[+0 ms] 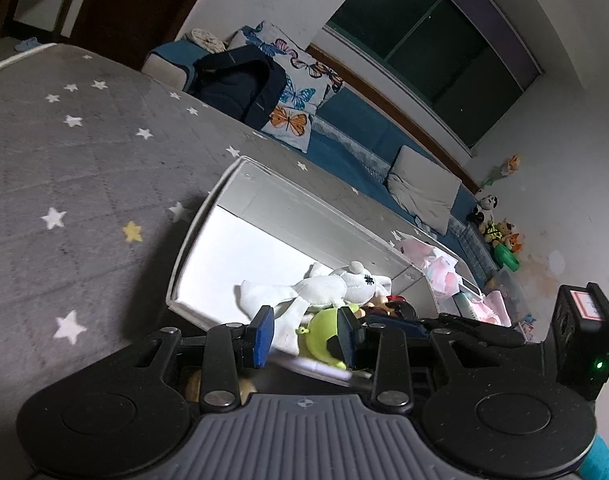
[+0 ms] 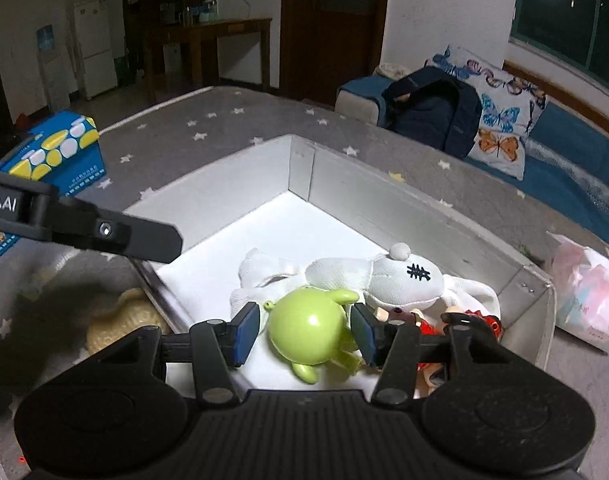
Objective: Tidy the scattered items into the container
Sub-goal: 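Open the left gripper and withdraw it from the box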
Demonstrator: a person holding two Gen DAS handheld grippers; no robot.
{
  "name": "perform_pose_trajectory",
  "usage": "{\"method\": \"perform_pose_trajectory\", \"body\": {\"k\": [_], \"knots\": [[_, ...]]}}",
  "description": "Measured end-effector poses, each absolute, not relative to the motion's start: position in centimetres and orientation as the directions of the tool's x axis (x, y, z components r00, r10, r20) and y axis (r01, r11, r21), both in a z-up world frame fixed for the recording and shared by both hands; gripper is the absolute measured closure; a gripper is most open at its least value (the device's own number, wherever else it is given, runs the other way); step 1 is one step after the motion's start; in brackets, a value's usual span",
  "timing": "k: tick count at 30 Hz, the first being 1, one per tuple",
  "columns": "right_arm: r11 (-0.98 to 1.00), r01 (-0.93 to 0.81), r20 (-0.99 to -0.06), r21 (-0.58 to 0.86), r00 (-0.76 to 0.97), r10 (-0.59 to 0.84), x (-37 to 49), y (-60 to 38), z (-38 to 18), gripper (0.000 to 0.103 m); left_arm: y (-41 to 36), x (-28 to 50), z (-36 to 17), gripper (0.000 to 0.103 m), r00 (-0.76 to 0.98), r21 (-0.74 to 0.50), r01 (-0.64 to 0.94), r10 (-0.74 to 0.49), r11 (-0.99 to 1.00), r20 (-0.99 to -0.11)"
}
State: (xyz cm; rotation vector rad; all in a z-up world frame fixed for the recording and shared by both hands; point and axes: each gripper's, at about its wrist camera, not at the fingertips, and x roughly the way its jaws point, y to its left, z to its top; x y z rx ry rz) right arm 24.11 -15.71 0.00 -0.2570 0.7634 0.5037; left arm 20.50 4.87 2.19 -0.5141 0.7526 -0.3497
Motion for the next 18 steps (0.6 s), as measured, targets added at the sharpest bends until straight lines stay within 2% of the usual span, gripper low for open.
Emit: {"method": "perform_pose_trajectory", "body": {"k": [8, 18], "knots": [[0.843, -0.537, -0.619, -0.024, 0.671, 0.409, 18.6, -15.8, 2.4, 0.051, 6.1, 15.7, 2.4, 0.066, 0.701, -0.542, 0.112, -0.453, 0.833, -0.551], [0.801, -0.594, -0.617, 0.08, 0.601, 0.508, 11.7, -14.9, 0.6, 0.043, 6.6, 11.2, 0.9, 0.066, 0.676, -0.535, 0.103, -0.453, 0.839, -0.581]]}}
